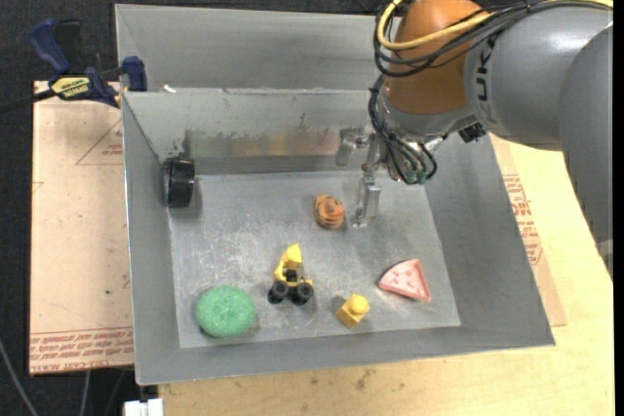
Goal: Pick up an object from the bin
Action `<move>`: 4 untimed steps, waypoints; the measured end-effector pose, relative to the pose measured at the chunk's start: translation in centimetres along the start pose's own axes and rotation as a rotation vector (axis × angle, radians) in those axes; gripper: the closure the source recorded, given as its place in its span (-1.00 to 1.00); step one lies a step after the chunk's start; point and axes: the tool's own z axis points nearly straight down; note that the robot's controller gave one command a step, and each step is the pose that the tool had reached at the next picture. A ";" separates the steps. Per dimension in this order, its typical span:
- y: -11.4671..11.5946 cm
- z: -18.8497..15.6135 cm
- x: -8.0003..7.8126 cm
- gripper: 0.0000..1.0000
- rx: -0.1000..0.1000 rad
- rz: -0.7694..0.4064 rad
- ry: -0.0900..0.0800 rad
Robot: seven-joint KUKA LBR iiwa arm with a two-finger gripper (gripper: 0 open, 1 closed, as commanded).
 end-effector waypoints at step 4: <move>0.3 6.2 1.1 1.00 0.000 -0.070 -0.007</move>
Offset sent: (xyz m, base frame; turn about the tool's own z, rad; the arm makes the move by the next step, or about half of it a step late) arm 0.0037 0.0044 -0.0631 -0.1359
